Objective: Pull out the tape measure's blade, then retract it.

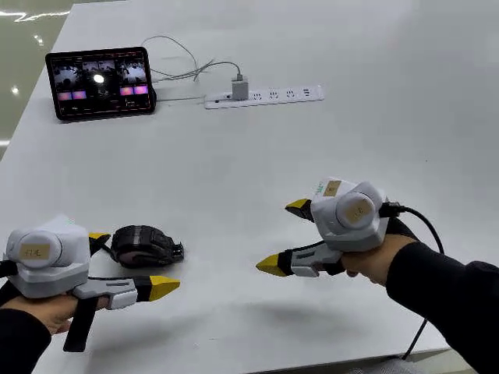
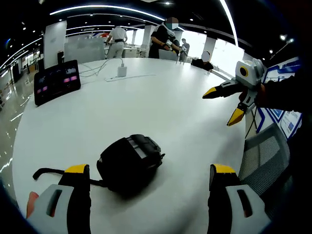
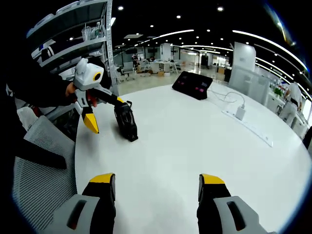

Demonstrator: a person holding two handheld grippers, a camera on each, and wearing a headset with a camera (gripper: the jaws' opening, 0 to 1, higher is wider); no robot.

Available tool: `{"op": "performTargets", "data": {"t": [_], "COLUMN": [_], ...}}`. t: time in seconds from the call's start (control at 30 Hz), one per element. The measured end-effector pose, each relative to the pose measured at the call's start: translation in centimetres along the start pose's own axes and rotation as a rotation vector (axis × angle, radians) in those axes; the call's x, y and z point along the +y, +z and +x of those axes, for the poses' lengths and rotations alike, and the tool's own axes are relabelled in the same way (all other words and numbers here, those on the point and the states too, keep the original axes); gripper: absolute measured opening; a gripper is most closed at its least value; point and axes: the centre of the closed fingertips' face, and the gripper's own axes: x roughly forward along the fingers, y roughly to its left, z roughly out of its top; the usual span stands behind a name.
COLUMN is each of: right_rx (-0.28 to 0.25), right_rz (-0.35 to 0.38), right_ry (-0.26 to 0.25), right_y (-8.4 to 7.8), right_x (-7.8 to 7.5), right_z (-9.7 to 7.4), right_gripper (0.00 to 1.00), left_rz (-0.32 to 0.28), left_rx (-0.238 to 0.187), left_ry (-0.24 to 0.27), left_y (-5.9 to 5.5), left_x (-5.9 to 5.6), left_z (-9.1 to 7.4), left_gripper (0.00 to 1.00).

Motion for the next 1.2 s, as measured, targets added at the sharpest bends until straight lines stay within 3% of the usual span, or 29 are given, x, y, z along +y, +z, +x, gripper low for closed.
{"op": "performTargets", "data": {"t": [0.3,0.43,0.63,0.83,0.9,1.07,1.2], "right_rx": [0.012,-0.01,-0.026,-0.002,0.0,0.011,0.03], "right_rz": [0.055,0.077,0.11,0.107,0.115,0.133,0.126], "right_ry": [-0.011,-0.023,-0.044,-0.076,-0.094,-0.127,-0.141], "right_y": [-2.5,-2.8,-4.4,-6.3,-6.6,-7.8,-9.0], "right_x": [-0.6,-0.9,-1.6,-2.5,-2.9,-4.0,-3.9], "right_z": [-2.7,-3.9,-5.6,-7.5,-8.2,-9.5,-10.4], "right_gripper": [0.77,0.81,0.88,0.93,0.99,0.99,0.99], "left_rz": [0.038,0.035,0.036,0.048,0.051,0.064,0.065], "left_rx": [-0.005,0.003,0.026,0.009,0.009,0.008,-0.003], "left_ry": [-0.024,-0.033,-0.017,-0.013,-0.021,-0.024,-0.017], "left_y": [-0.1,-0.3,-1.0,-0.6,-0.5,-0.4,-0.2], "left_x": [-0.2,-0.2,0.7,0.9,0.7,0.6,0.5], "left_z": [-0.7,-1.0,-1.2,-2.0,-2.1,-2.3,-2.9], "left_gripper": [0.99,0.99,0.99,0.99,0.99,0.99,0.99]}}
